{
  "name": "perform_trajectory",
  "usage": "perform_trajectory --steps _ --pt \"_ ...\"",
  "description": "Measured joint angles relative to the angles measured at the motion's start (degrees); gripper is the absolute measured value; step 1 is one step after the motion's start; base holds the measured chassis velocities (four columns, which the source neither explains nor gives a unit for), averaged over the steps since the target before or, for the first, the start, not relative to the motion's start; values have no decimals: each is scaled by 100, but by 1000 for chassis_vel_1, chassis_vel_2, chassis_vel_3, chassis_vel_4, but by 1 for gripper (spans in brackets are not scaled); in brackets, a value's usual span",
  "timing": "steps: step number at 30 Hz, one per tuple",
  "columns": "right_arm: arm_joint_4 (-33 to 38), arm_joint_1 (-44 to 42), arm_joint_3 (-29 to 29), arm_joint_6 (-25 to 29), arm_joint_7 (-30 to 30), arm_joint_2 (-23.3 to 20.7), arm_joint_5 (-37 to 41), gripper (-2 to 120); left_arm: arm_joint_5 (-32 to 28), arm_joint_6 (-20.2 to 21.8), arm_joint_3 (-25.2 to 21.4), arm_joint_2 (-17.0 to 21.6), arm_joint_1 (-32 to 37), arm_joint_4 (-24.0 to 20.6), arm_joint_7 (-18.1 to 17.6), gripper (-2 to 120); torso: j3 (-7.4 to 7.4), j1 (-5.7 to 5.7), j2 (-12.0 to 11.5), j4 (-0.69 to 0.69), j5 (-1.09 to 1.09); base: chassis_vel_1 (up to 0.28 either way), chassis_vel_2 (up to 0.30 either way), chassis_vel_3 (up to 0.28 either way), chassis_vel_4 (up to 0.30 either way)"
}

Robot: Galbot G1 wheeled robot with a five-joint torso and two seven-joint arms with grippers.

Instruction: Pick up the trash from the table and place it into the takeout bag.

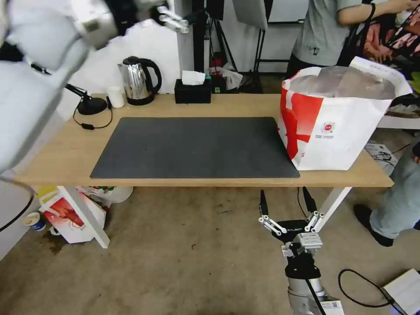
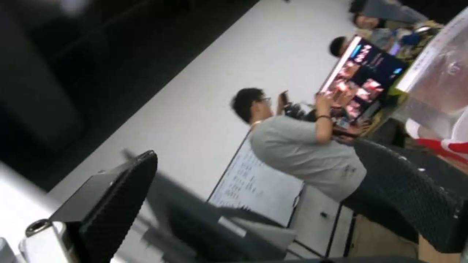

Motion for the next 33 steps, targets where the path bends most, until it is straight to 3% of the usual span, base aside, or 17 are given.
perform_trajectory --steps 4,5,6,9,14,16,17,18,26,29,33 --pt "0 -1 0 0 0 -2 0 100 -297 9 -968 508 1103 -565 -300 100 0 0 0 -1 -3 0 0 0 0" --pt "0 -1 0 0 0 -2 0 100 -297 9 -968 508 1103 -565 -300 100 0 0 0 -1 -3 0 0 0 0" --pt "0 0 0 0 0 0 0 100 -378 8 -1427 569 1561 -765 -396 100 -1 1 1 -1 4 0 0 0 0" --pt "0 -1 1 0 0 -1 0 100 -398 13 -2357 373 2711 -1077 -512 100 -1 0 0 0 -3 0 0 0 0" --pt "0 0 1 0 0 0 0 100 -386 14 -2897 51 3366 -1235 -663 100 1 1 -1 -6 0 0 0 0 0" --pt "0 0 0 0 0 -1 0 100 -338 10 -3436 -234 4061 -1423 -717 100 0 1 -1 -3 2 0 0 0 0" --pt "0 0 1 0 0 0 0 100 -212 -8 -4099 -680 4990 -1720 -823 100 0 1 -1 -1 0 0 0 0 0" --pt "0 0 1 0 0 -1 0 100 -185 -16 -4288 -839 5237 -1830 -867 100 0 1 0 0 2 0 0 0 0" --pt "0 0 0 0 0 -1 0 100 -35 -132 -4974 -1682 6200 -2299 -1078 100 0 0 -1 -1 1 0 0 0 0" --pt "0 0 0 0 0 -1 0 100 124 -289 -5296 -2414 6846 -2588 -1210 100 0 0 -1 -1 1 0 0 0 0" --pt "0 0 0 0 0 0 0 100 193 -377 -5409 -2881 7204 -2786 -1250 100 0 0 0 -2 2 0 0 0 0"
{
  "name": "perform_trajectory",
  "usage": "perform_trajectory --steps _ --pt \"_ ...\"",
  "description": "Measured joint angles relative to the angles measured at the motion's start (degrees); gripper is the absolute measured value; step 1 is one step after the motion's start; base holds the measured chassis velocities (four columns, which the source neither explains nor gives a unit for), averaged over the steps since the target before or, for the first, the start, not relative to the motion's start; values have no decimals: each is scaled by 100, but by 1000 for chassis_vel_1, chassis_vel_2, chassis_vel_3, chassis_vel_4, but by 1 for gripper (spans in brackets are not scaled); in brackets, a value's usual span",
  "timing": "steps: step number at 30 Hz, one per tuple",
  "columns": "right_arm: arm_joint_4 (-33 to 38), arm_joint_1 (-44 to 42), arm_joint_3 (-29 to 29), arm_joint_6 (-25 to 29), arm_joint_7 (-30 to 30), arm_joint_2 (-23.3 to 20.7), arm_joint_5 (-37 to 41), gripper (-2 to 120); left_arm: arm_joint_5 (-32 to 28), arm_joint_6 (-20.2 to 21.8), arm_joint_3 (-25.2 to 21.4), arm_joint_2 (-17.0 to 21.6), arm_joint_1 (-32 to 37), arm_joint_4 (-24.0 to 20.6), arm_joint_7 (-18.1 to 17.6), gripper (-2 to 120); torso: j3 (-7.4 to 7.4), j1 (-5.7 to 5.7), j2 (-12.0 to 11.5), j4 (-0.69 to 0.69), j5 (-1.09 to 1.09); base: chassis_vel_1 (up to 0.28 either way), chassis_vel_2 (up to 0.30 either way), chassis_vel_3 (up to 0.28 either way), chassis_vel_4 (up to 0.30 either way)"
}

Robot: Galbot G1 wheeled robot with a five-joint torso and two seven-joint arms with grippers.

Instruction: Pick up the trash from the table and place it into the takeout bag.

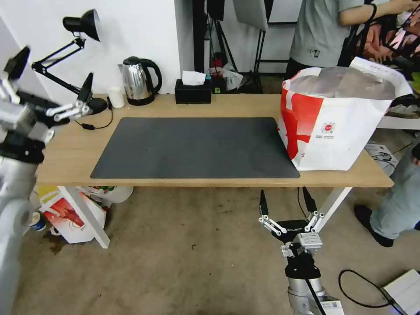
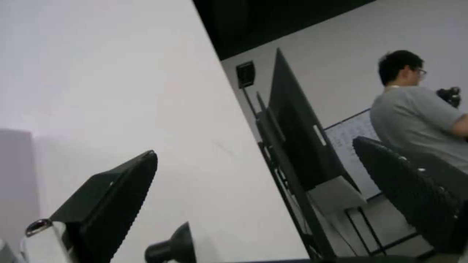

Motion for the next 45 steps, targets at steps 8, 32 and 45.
perform_trajectory --steps 8,32,45 --pt "0 0 0 0 0 -1 0 100 54 -39 -69 -629 548 -391 -12 100 0 0 0 0 1 0 0 0 0" --pt "0 0 0 0 0 -1 0 100 927 -882 846 -2157 1797 -227 5 100 0 0 0 0 0 0 0 0 0" --pt "0 0 1 0 0 -1 0 100 1318 -1627 1135 -2605 2303 309 54 100 1 0 -1 1 -1 0 0 0 0"
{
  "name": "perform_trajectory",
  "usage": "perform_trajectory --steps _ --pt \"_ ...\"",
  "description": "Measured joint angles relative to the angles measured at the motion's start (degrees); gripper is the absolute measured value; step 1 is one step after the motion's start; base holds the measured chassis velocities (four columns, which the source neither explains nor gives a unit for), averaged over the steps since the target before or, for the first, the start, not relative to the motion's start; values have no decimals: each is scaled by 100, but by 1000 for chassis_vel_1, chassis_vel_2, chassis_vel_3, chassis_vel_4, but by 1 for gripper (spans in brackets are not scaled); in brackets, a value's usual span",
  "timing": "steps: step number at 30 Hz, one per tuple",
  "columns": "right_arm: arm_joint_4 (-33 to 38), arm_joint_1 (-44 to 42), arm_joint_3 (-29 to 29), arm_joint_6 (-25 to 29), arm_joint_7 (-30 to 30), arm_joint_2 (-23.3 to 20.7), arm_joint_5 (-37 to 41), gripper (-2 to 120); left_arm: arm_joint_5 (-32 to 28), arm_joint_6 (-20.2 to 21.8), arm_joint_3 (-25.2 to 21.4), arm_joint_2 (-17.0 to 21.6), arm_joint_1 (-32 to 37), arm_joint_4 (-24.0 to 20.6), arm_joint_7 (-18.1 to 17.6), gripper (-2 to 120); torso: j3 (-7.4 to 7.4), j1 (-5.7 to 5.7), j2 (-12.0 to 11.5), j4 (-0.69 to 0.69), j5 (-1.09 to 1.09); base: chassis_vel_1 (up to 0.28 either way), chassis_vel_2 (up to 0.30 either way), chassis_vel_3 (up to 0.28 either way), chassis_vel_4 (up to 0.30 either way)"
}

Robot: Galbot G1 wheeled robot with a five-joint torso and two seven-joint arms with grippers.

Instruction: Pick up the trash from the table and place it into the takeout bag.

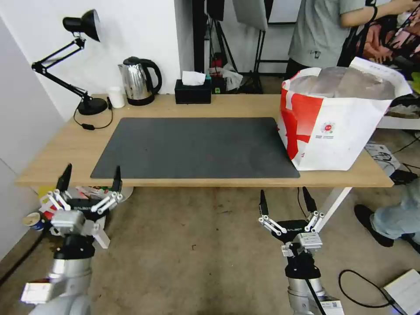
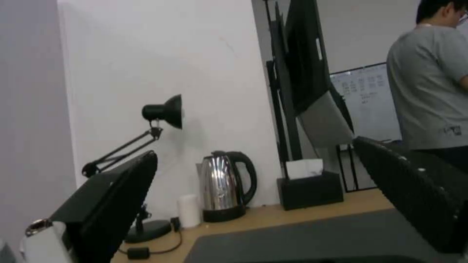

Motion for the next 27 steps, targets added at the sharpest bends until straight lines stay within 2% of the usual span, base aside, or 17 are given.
perform_trajectory --steps 6,18,27 --pt "0 0 0 0 0 0 -1 100 95 -201 189 -69 109 177 2 100 0 0 0 0 0 0 0 0 0" --pt "0 0 0 0 0 0 0 100 83 -684 167 -54 158 575 -46 100 0 0 0 0 -1 0 0 0 0" --pt "0 0 0 0 0 0 0 100 98 -726 86 -3 115 593 6 100 0 0 0 0 0 0 0 0 0"
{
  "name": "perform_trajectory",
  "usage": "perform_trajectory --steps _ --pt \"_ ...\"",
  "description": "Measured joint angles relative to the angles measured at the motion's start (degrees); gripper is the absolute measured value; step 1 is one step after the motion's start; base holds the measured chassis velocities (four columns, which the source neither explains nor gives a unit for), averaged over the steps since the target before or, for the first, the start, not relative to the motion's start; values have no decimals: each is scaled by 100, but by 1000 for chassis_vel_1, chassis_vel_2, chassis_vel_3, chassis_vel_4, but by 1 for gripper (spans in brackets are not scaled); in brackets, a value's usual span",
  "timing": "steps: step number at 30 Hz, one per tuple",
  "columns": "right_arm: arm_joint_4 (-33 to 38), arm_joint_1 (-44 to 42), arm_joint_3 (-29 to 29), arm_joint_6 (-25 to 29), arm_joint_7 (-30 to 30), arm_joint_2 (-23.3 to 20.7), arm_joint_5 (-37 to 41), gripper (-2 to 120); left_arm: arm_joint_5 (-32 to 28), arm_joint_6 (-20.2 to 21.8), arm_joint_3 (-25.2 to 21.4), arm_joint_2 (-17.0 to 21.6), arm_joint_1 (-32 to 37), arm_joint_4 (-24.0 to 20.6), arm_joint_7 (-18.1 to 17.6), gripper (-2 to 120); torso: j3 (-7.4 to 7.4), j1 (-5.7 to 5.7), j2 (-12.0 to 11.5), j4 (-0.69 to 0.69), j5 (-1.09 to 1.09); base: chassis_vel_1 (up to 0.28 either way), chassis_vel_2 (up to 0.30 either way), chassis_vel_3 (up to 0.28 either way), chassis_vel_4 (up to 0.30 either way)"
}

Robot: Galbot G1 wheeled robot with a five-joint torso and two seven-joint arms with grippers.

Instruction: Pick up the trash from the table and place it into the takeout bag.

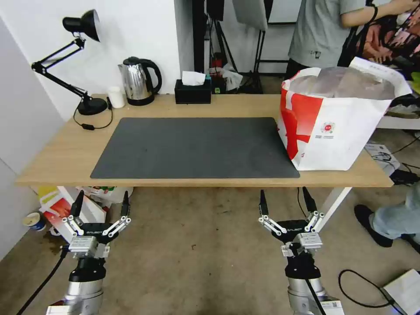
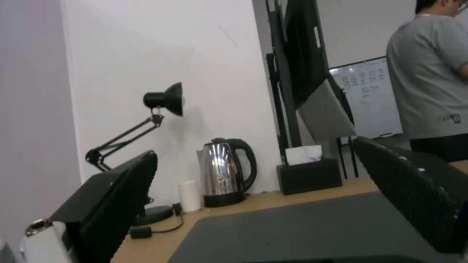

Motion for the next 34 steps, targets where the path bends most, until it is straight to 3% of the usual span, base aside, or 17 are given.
perform_trajectory --steps 34 --pt "0 0 0 0 0 0 0 100 127 -47 34 37 -193 87 521 100 0 0 0 0 0 0 0 0 0"
